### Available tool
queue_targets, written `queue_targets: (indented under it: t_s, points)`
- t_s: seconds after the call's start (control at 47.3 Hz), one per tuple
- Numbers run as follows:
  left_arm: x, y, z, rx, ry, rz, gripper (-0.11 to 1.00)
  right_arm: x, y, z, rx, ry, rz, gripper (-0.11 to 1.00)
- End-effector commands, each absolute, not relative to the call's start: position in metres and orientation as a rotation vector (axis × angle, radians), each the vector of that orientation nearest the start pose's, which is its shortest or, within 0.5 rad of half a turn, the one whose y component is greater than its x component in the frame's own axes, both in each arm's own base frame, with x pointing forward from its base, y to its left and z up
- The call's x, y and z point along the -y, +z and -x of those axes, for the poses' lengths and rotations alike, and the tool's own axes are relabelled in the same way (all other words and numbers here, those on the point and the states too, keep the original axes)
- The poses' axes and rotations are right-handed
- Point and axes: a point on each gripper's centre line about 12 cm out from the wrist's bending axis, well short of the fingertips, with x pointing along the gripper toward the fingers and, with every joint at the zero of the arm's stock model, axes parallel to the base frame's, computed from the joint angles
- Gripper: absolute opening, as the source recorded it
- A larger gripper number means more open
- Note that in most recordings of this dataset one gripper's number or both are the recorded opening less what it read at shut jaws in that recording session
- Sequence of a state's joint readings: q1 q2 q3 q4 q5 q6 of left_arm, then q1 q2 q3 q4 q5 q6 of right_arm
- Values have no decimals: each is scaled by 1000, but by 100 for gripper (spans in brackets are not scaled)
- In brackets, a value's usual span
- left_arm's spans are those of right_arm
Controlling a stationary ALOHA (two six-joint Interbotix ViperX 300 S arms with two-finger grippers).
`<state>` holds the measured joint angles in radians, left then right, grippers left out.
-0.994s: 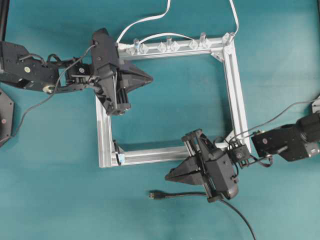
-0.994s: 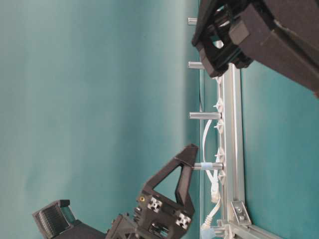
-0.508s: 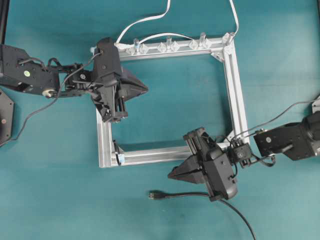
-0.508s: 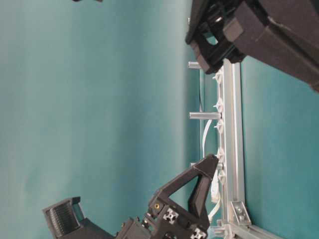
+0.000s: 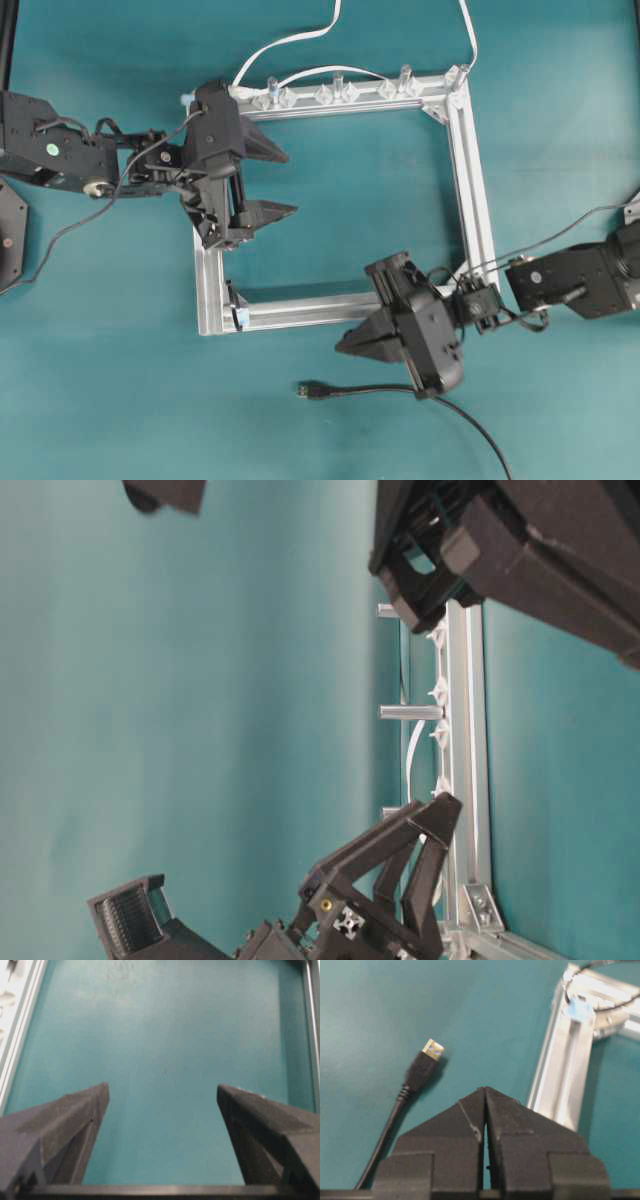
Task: Insert the wire through the string loop located on the left side.
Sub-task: 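Open both grippers and move the right gripper toward the USB plug, then lower the right gripper around the black cable behind the USB plug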
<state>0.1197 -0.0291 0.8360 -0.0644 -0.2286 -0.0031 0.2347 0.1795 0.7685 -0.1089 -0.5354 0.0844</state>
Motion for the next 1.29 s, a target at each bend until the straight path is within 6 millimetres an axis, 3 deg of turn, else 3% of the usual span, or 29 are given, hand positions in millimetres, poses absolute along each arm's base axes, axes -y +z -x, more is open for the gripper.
queue_targets:
  t_s: [0.0, 0.085, 0.148, 0.338, 0.402, 0.952, 1.269]
  points:
    - [-42, 164, -361, -529, 138, 83, 90, -94, 141, -390, -356, 273, 28, 0]
    - [-42, 165, -362, -529, 138, 83, 90, -95, 144, -391, -321, 279, 30, 1]
    - [-43, 165, -363, -530, 139, 84, 90, -95, 145, -390, -296, 283, 25, 10]
    - [-43, 164, -362, -544, 139, 86, 90, -104, 147, -382, -257, 311, 17, 63]
    - [-42, 166, -361, -544, 137, 86, 90, -107, 148, -379, -247, 312, 5, 77]
    - [-37, 174, -327, -596, 133, 97, 90, -119, 148, -373, -284, 172, -96, 74]
    - [-37, 166, -325, -620, 132, 95, 90, -148, 142, -377, -315, 78, -118, 74]
